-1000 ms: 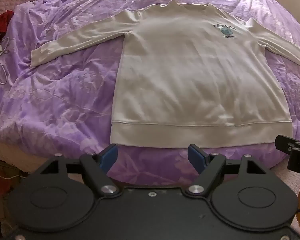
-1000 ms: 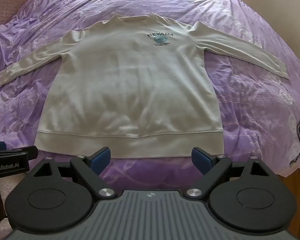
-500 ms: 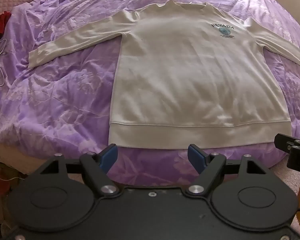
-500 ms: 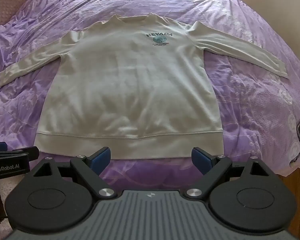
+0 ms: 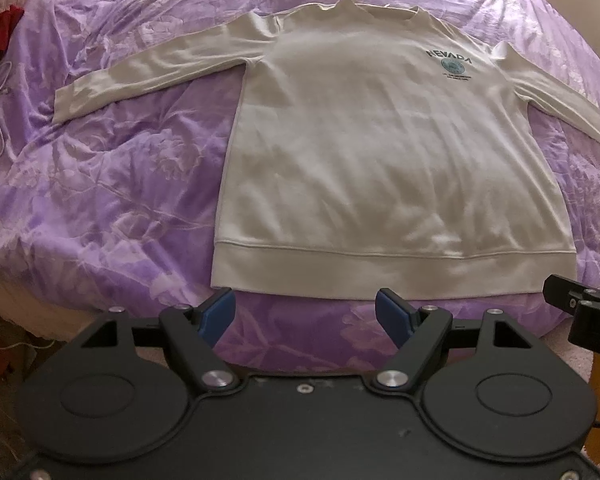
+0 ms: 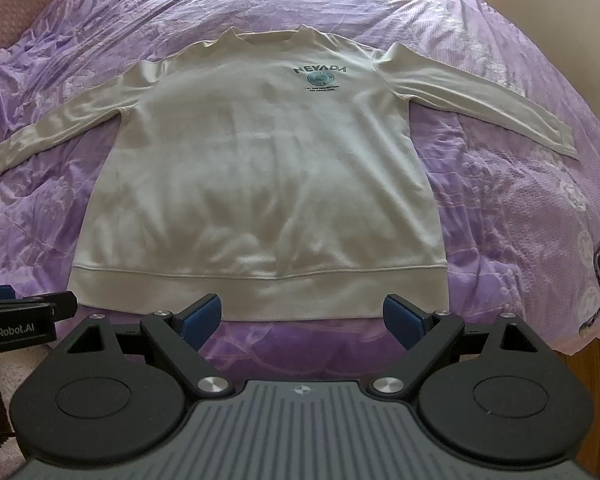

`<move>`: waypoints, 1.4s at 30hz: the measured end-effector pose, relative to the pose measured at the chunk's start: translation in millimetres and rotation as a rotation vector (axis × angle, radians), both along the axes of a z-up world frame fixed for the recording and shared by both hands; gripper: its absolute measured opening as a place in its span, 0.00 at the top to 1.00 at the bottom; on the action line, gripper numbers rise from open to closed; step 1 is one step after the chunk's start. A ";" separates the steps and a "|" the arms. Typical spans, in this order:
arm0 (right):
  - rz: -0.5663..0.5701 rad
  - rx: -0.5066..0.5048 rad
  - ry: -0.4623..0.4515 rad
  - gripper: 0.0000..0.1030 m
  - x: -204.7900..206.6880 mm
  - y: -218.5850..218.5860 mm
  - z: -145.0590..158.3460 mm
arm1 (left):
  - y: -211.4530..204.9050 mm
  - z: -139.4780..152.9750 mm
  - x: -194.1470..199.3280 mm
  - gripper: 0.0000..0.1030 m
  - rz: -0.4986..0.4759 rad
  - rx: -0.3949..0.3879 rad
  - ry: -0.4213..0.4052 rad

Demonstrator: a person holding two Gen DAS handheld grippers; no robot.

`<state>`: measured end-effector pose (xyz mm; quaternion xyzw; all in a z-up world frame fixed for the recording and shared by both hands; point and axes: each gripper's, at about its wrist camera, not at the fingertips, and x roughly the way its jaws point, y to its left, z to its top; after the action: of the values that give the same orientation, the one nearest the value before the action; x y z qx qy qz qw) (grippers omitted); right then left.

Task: Fold small clothes

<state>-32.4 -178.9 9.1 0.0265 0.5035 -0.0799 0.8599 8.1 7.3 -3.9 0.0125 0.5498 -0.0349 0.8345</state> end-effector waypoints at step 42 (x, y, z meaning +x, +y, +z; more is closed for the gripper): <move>0.002 -0.002 0.005 0.00 4.6 -2.2 1.9 | -8.0 4.4 5.2 0.24 -0.042 0.032 -0.024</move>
<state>-27.8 -181.1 11.1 0.0249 0.5057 -0.0798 0.8586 13.4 -0.7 0.5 0.0378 0.5398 -0.0433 0.8398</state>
